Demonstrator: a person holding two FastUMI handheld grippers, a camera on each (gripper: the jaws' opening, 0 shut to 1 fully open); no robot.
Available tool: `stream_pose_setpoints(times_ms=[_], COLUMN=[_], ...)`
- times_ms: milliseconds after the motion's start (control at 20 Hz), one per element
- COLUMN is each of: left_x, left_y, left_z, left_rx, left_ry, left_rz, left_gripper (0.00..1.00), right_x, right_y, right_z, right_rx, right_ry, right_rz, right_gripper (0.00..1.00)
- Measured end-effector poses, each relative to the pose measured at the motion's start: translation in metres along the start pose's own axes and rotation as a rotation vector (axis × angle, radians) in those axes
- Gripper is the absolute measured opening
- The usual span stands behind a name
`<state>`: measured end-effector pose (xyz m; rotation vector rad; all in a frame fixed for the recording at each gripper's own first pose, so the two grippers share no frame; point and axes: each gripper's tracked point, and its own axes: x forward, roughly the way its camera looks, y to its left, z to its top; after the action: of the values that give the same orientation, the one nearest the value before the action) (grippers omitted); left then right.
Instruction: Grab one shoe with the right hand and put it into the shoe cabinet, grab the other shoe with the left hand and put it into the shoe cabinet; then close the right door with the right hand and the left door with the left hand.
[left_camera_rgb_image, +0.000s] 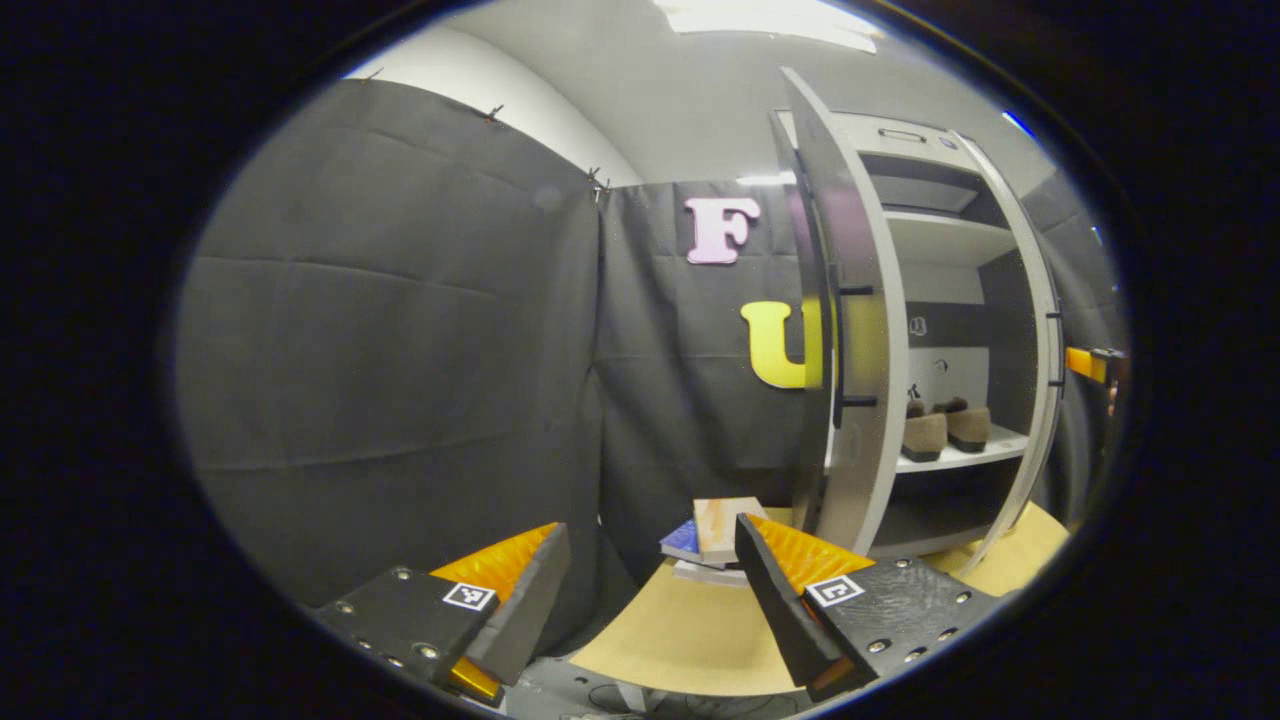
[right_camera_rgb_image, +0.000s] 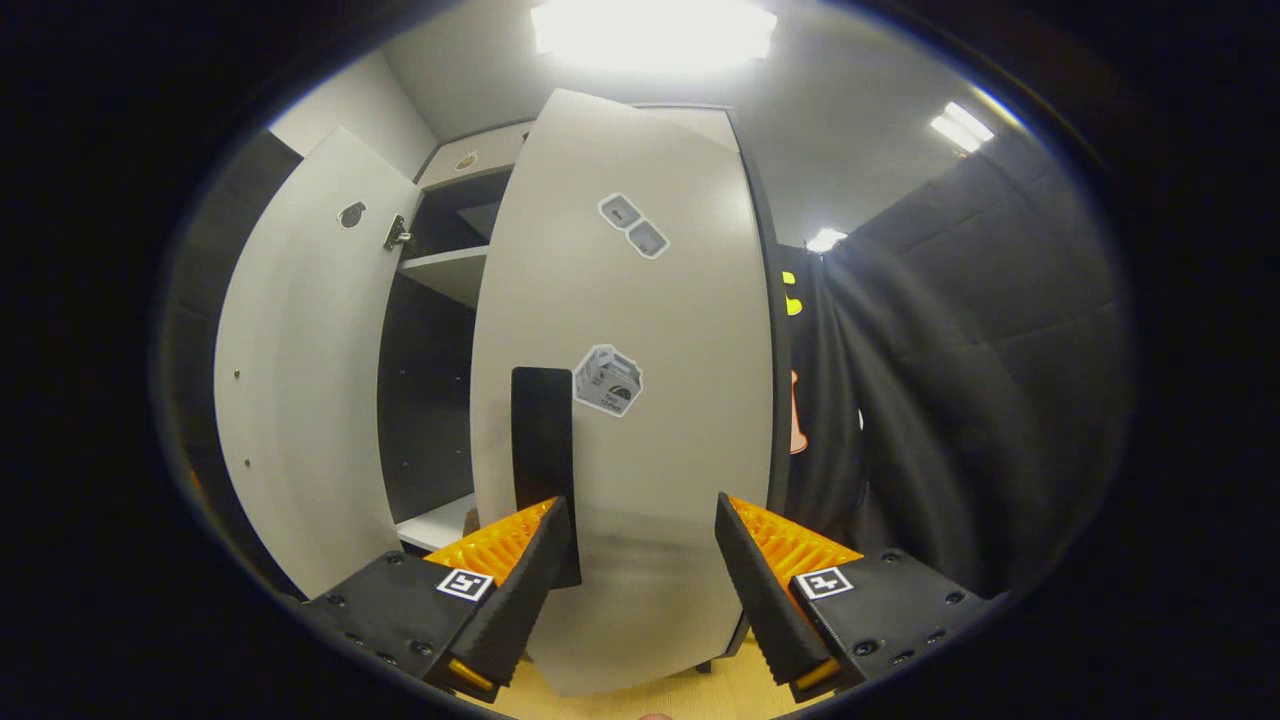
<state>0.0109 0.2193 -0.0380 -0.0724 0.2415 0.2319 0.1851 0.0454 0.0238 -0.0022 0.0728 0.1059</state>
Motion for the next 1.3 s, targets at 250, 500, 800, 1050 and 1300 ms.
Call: stream_pose_setpoints(times_ms=[250,500,800,1050,1300], left_x=[0.008,0.036,0.081,0.112,0.116], left_y=[-0.006,-0.019,-0.040,-0.057,-0.096], left_z=[0.004,0.034,0.071,0.097,0.100], left_rx=[-0.004,-0.001,-0.062,-0.058,-0.018], left_ry=[-0.003,-0.036,-0.061,-0.088,-0.078], left_rz=[-0.014,-0.059,-0.105,-0.139,-0.211], left_gripper=[1.00,0.96,1.00,1.00,1.00], right_x=[-0.003,-0.028,-0.060,-0.078,-0.085], right_y=[-0.005,-0.034,-0.082,-0.109,-0.116], right_z=[-0.003,-0.010,-0.037,-0.054,-0.074], right_rx=[0.033,0.013,0.033,0.041,0.068], right_ry=[0.018,0.036,0.095,0.125,0.167], right_rz=[0.005,-0.036,-0.121,-0.163,-0.166], right_gripper=[0.93,0.97,0.97,0.97,0.96])
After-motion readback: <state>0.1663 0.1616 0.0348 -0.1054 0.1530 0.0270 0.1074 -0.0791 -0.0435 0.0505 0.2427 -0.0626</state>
